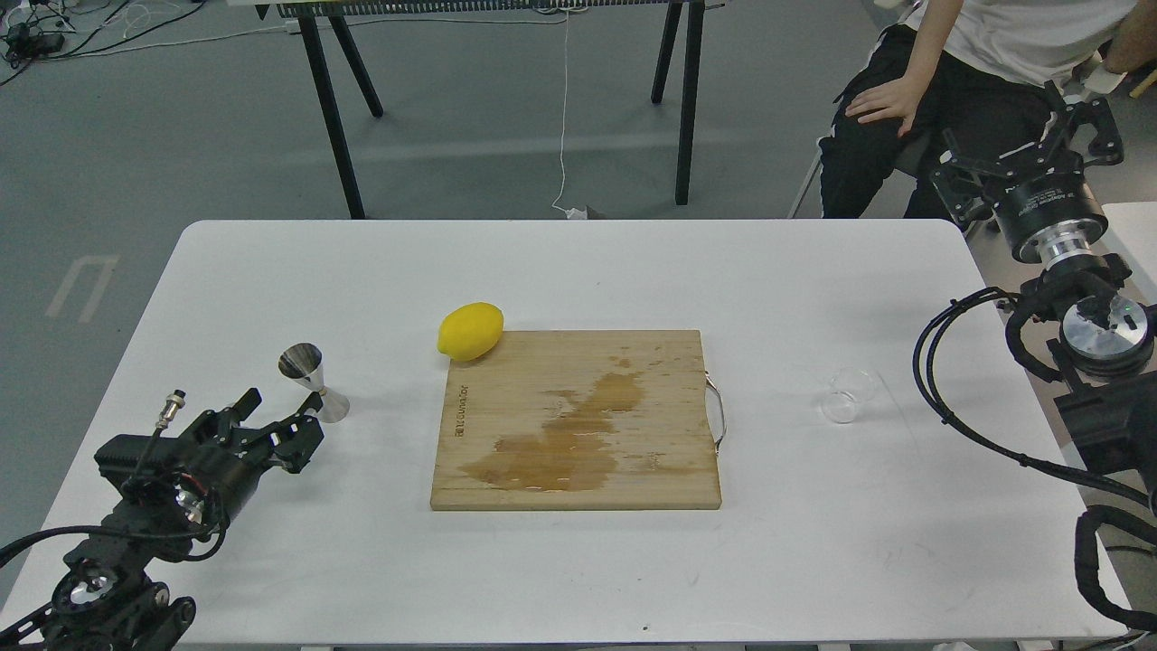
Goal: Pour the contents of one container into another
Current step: 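Reach the left gripper toward the metal jigger and grasp it, then carry the jigger with the left gripper onto the cutting board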
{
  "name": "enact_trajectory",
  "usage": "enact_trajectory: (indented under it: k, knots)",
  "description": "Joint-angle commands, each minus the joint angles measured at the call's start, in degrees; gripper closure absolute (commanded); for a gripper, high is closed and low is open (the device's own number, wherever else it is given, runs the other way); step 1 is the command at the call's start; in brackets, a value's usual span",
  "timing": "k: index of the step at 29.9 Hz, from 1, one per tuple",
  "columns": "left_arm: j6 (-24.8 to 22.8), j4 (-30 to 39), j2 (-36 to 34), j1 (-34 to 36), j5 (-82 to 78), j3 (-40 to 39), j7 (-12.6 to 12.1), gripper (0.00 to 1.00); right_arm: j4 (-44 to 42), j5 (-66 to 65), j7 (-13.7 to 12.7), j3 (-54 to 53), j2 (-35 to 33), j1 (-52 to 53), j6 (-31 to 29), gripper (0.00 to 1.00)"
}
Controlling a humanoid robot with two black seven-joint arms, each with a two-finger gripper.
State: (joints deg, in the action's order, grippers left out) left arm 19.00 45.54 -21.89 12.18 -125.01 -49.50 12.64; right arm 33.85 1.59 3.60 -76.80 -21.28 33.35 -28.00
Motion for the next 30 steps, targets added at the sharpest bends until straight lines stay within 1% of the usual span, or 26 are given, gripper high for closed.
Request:
enact_trajectory:
  k: [1,6,10,11,14,16,21,24,27,30]
  knots:
    - [-0.02,-2.03,0.8,1.97,0.01,2.48,-0.6,0.23,-0.01,-0.01,0.0,0.07,0.01,-0.3,0.0,0.0]
    - [0.42,-6.25,2.9,3.73,0.01,2.74,-0.43,0.24,-0.01,-0.01,0.0,0.15,0.01,-0.48,0.0,0.0]
    - [0.69,-6.95,3.87,4.17,0.01,2.83,-0.51,0.25,-0.01,-0.01,0.0,0.24,0.01,-0.48,0.0,0.0]
    - [0.6,-7.04,4.22,4.43,0.01,2.83,-0.51,0.26,-0.01,-0.01,0.0,0.24,0.01,-0.48,0.0,0.0]
    - [0.6,-7.39,4.84,4.87,0.01,2.74,-0.6,0.34,-0.01,-0.01,0.0,0.24,0.01,-0.48,0.0,0.0]
    - [0.69,-7.39,5.1,5.22,0.01,2.74,-0.69,0.41,-0.01,-0.01,0.0,0.24,0.01,-0.48,0.0,0.0]
    - [1.04,-7.39,5.11,5.66,0.01,2.74,-0.78,0.52,-0.01,-0.09,0.0,0.24,0.01,-0.48,0.0,0.0]
    - [1.04,-7.39,5.11,5.66,0.01,2.74,-0.78,0.65,-0.01,-0.01,0.0,0.24,0.01,-0.48,0.0,0.0]
    - [1.21,-7.39,5.11,5.66,0.01,2.83,-0.78,0.76,-0.01,-0.01,0.0,0.16,0.01,-0.48,0.0,0.0]
    - [2.18,-7.39,5.11,5.49,0.01,2.83,-0.78,0.82,-0.01,-0.01,0.0,0.15,0.01,-0.48,0.0,0.0]
